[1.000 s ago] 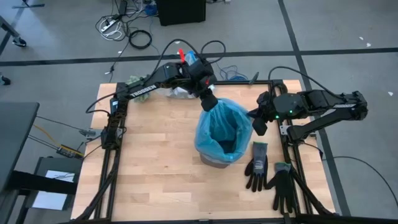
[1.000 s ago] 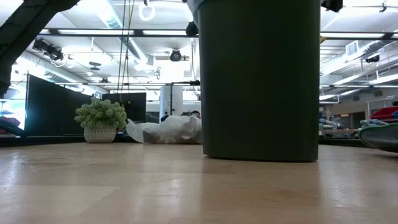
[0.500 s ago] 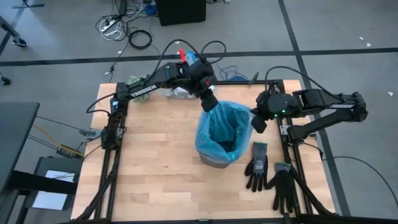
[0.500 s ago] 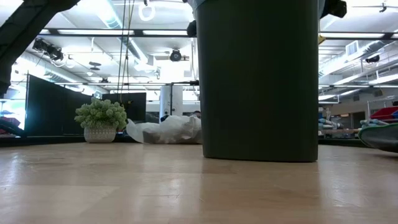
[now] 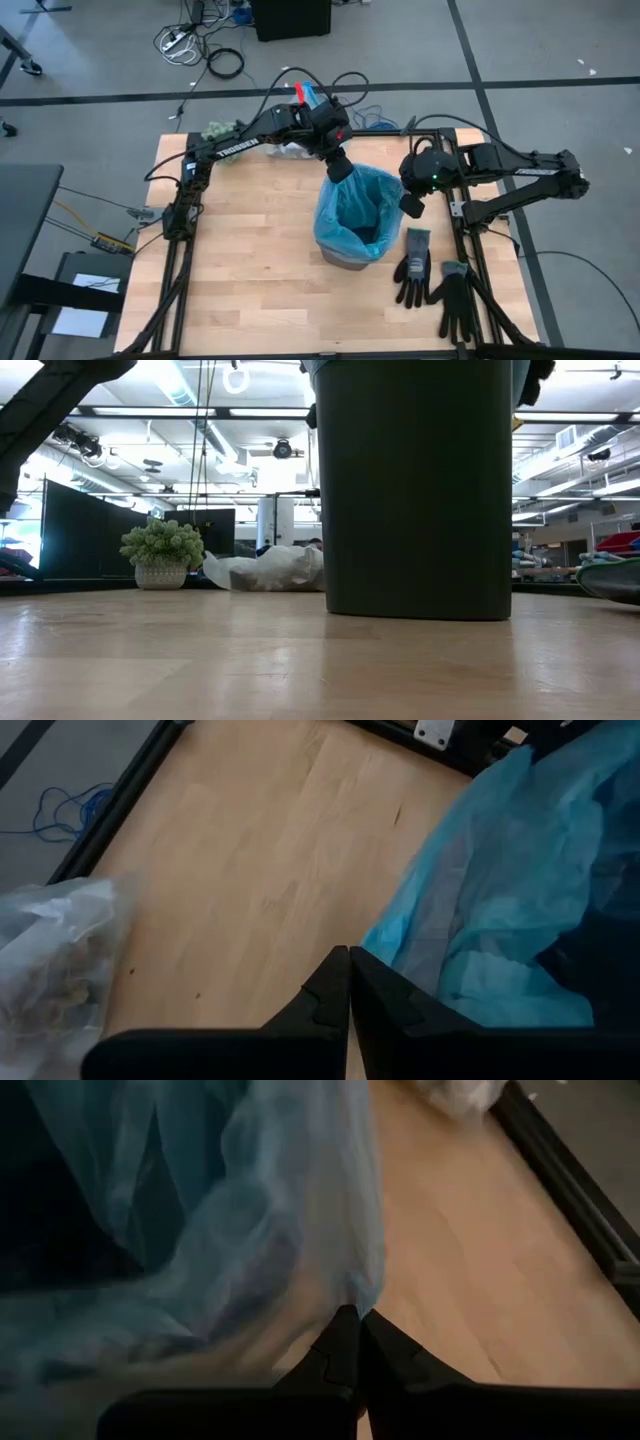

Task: Place trash/remove bag and relplace
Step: Insert the new blue trash bag into the trash bin

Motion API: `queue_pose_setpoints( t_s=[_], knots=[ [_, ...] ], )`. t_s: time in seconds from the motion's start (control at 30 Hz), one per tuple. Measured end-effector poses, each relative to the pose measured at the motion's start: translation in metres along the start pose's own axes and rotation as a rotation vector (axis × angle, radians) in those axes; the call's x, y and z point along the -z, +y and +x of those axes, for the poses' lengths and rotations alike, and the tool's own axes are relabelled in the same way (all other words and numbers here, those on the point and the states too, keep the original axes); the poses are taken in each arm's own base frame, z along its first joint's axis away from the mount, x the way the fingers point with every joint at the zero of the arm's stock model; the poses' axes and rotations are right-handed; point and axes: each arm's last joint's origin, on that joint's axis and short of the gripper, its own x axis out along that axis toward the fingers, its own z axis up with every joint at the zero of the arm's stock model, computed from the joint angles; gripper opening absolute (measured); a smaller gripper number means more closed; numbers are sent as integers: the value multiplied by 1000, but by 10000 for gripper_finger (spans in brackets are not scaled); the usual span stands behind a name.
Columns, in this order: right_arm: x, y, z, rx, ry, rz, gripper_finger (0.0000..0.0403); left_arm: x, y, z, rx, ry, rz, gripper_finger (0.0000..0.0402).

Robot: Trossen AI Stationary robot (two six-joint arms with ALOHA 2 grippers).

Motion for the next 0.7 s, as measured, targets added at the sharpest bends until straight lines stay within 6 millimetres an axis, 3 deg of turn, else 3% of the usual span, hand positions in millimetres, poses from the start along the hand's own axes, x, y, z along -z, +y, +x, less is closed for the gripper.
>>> queue_pose_setpoints(
  t_s=[0.33, 0.7],
  knots=[
    [18, 5, 31, -22, 15, -100, 0, 1, -1, 0, -1, 8, 4, 19],
    [35, 9, 49, -62, 11, -106, 0, 4, 0, 0, -9, 43, 2, 19]
  ],
)
